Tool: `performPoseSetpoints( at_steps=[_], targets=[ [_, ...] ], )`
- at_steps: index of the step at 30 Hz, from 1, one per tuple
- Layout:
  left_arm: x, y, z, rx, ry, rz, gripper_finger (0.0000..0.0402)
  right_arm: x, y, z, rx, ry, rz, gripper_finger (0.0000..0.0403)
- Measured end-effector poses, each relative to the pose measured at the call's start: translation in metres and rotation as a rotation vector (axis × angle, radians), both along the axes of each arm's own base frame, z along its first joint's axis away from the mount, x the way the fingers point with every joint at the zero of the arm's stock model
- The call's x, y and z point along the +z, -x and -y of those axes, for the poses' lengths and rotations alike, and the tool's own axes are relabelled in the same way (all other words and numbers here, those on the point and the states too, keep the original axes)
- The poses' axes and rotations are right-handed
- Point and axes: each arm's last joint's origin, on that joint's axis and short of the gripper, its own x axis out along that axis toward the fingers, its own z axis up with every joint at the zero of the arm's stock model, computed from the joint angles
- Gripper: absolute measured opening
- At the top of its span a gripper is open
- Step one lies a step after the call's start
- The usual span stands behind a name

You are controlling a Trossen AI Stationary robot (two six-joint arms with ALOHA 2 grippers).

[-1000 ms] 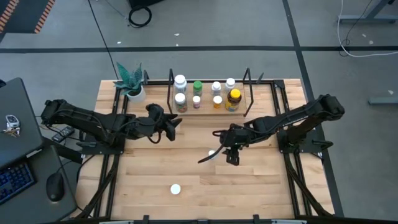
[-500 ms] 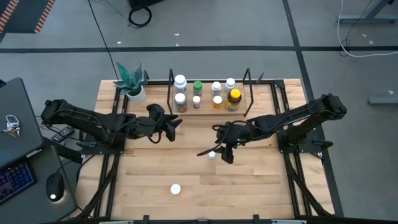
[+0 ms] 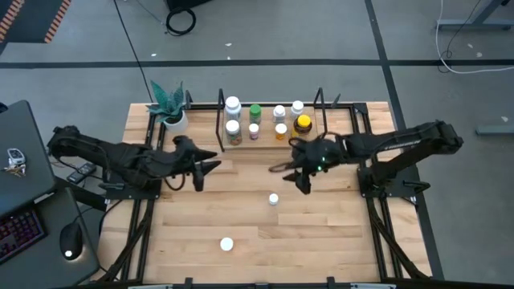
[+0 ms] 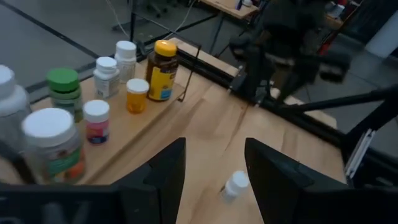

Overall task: Pick and place medicine bottles onto shelf by color
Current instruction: Adjust the pill bottles on the shelf

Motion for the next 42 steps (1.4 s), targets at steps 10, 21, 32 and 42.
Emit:
performPoseSetpoints(
  at_steps=[10, 21, 32, 42],
  targets=[
    [-0.045, 0.026, 0.015, 0.023, 0.049, -0.003, 0.0172, 0.030, -0.028, 0.050, -0.041, 0.142, -0.033, 0.0215],
    [-0.063, 0.051, 0.013, 0.008, 0.123, 0.068, 0.0172, 0.049, -0.069, 0.119, -0.174, 0.150, -0.080, 0.0215],
    [-0.044, 0.088, -0.011, 0.005, 0.022, 0.158, 0.0172, 0.057, -0.106, 0.167, -0.247, 0.138, -0.146, 0.0215],
    [-0.047, 0.096, -0.014, -0.039, 0.003, 0.118, 0.0172, 0.044, -0.112, 0.216, -0.291, 0.128, -0.299, 0.0215]
  ],
)
